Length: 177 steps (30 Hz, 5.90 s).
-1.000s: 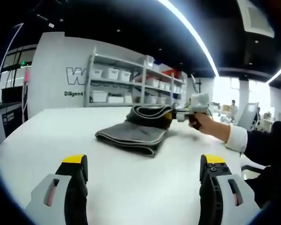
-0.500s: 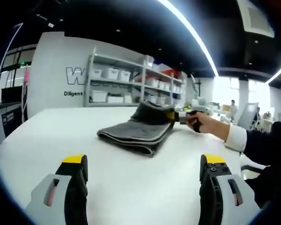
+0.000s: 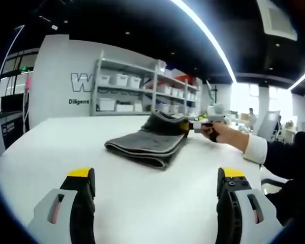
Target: Open the folded towel by lifting each exposed corner and separating the folded layers until the towel lies flat within the target outline without major curled edges
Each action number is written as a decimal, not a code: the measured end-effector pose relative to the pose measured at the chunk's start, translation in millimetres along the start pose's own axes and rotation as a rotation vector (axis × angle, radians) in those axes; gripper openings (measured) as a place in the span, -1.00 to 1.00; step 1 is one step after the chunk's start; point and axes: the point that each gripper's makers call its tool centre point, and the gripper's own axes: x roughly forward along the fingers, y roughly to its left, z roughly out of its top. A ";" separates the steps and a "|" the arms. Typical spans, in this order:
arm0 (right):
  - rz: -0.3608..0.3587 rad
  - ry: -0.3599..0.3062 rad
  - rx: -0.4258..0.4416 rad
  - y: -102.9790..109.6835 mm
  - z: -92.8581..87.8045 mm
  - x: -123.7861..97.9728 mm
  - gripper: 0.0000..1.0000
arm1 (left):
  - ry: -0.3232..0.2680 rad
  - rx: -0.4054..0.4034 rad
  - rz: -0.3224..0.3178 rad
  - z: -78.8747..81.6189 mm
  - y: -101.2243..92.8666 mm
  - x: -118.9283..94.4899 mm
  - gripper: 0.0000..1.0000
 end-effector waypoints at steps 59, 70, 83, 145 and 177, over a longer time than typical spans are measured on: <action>-0.104 0.021 -0.017 -44.2 0.8 0.8 -0.49 | 0.025 0.008 0.003 -1.8 9.1 5.1 0.95; 0.049 -0.021 -0.169 3.4 16.5 6.9 -0.28 | 0.026 0.008 0.005 -0.6 17.3 6.2 0.95; 0.270 0.026 -0.272 61.8 1.3 14.3 0.42 | 0.021 0.011 0.009 1.0 18.5 4.5 0.95; 0.452 0.191 -0.216 124.1 -50.1 11.1 0.36 | 0.042 0.022 0.012 -6.3 9.5 3.0 0.94; 0.502 0.173 -0.296 137.3 -50.1 8.0 -0.55 | 0.044 0.024 0.014 -9.8 4.4 -0.5 0.93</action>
